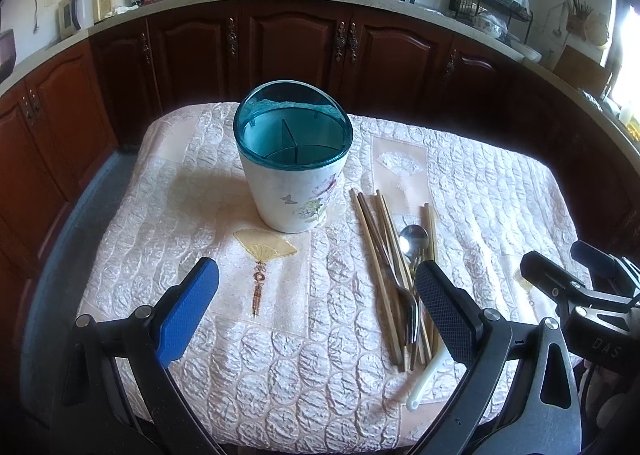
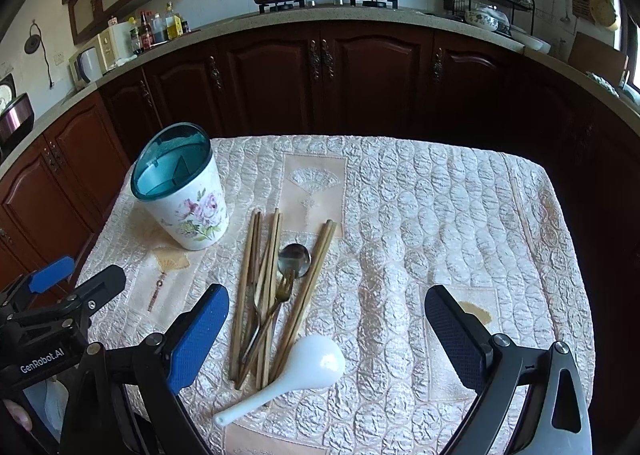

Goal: Organize utensils
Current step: 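Lower the left tool onto the utensil pile and close on a fork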

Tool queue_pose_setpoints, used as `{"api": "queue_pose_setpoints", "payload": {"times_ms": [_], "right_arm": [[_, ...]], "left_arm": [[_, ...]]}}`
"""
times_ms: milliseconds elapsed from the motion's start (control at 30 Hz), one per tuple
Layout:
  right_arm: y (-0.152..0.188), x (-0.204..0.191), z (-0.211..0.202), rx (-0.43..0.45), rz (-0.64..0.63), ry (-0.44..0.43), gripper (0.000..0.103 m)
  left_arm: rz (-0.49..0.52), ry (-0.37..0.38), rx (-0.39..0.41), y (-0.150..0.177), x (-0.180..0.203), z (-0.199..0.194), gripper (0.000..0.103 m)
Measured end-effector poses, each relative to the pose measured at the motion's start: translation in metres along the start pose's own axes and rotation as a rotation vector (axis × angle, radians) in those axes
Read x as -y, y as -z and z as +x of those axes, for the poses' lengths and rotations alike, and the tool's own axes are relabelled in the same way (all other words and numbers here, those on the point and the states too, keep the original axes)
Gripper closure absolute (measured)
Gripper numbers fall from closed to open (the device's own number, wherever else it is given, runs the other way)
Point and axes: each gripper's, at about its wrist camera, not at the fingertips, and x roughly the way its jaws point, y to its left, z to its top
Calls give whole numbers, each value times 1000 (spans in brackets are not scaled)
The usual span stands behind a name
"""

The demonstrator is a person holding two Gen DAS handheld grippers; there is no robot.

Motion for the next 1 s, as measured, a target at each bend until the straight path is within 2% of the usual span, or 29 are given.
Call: {"api": "queue_pose_setpoints", "payload": {"times_ms": [267,500,567,633,800,867,900,1000], "right_arm": [[2,4,7,-22,-6,10,5],[12,24,23,-78,23,-31,5],[19,31,32,-113,45,-63,14],[25,35,41,-146,61,-94,19],[42,45,61,-204,104,-149,27],[45,45,65,-216,104,-156,28],[46,46,66,-216,105,-160,28],[45,47,71,-221,116,-172,33]], "left_arm": [[-2,-4,-14,1,1,7,3],[1,-11,-41,1,0,21,3],[0,-10,-54,2,-1,28,3],[-3,3,-73,1,-2,37,8],[6,55,-156,-1,5,71,34],[5,90,-202,0,9,80,41],[-5,122,-221,1,12,84,41],[1,154,-231,1,21,89,41]]}}
